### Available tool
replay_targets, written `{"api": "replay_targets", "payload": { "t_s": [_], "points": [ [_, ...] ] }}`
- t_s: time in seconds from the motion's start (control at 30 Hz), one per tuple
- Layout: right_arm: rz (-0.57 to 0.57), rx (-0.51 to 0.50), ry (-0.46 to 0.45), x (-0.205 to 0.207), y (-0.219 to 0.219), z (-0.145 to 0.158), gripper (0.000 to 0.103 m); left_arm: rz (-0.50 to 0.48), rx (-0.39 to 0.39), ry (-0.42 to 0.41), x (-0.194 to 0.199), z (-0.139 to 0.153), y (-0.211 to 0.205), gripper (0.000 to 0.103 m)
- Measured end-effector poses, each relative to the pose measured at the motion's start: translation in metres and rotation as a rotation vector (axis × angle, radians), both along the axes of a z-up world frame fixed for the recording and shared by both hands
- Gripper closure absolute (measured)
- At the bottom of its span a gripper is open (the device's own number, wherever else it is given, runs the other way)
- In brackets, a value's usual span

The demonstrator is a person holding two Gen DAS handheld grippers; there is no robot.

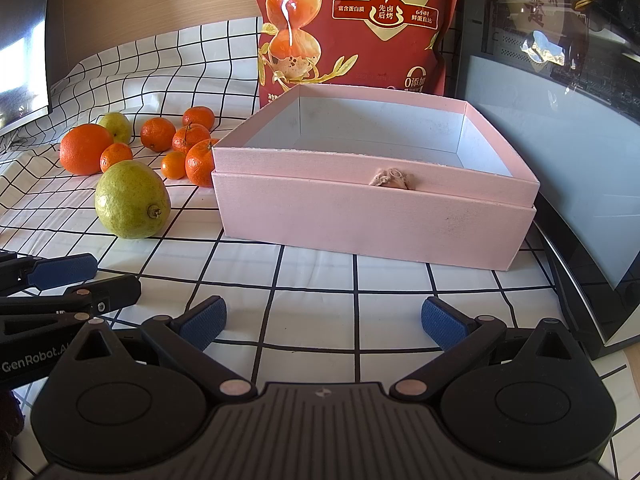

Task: Organize fruits

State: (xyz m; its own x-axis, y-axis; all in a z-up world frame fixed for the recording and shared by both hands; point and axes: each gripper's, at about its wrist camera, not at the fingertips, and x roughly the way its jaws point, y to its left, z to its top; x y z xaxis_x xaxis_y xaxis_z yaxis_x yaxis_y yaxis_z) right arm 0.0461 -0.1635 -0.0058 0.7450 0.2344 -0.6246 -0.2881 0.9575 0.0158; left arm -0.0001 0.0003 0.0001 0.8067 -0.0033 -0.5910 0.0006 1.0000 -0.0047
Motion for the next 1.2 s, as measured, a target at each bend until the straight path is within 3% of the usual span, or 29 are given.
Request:
{"api": "replay_targets", "payload": {
  "t_s": [1.2],
  "points": [
    [0.003, 0.004, -0.008, -0.0029, -0.002, 0.0, 0.0, 0.0, -0.001, -0.001, -0.0013, 0.0021, -0.0031, 0.053]
  ]
}}
